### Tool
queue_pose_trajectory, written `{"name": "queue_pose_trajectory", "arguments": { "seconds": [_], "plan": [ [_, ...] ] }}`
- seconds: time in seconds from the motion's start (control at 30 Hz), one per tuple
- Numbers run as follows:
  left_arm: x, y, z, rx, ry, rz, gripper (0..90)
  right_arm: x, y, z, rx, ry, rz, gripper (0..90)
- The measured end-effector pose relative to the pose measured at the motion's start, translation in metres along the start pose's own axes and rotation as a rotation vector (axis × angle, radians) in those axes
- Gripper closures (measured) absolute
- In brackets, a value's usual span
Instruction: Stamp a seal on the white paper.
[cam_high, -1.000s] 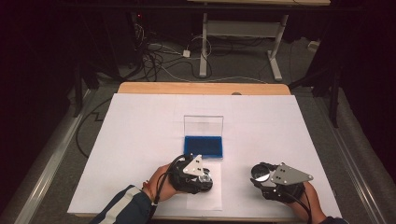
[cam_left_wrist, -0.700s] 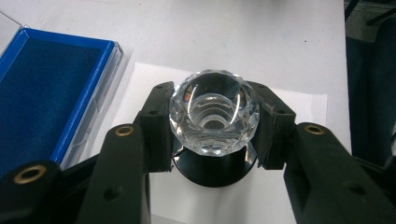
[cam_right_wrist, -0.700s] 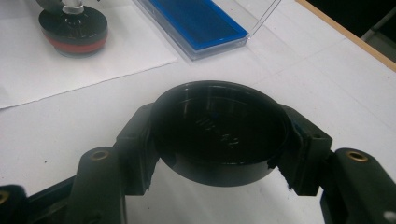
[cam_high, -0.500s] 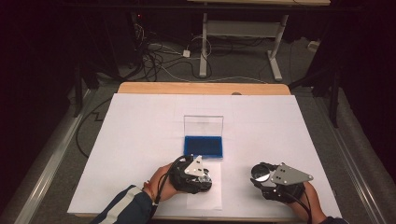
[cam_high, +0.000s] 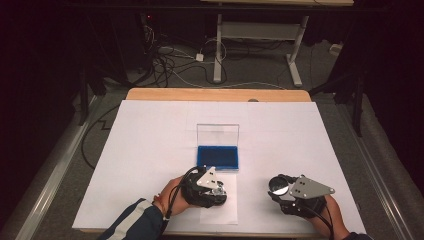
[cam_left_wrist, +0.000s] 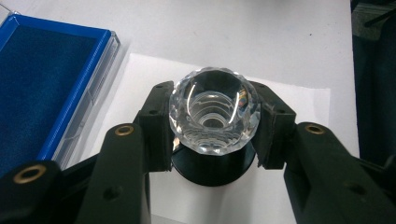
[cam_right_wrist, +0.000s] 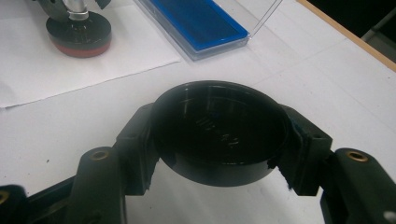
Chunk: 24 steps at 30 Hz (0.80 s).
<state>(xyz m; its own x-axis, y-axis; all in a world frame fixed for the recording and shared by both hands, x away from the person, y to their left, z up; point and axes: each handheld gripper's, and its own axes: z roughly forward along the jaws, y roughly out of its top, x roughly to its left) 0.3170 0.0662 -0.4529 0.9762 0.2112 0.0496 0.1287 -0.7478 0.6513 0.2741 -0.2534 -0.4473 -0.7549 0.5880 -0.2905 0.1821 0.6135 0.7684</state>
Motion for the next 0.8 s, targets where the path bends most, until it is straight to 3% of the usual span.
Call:
{"name": "queue_pose_trajectory", "arguments": {
  "seconds": [0.3,0.8],
  "plan": [
    [0.0012,-0.0011,0.0013,-0.010,-0.012,-0.013,54.0,0.0003,0.0003,0.0006,0.002,0.000,-0.005,38.2],
    [0.0029,0.0016,0.0005,0.017,-0.023,-0.007,54.1,-0.0022,-0.0008,-0.0006,-0.007,-0.002,0.014,38.2]
  ]
}}
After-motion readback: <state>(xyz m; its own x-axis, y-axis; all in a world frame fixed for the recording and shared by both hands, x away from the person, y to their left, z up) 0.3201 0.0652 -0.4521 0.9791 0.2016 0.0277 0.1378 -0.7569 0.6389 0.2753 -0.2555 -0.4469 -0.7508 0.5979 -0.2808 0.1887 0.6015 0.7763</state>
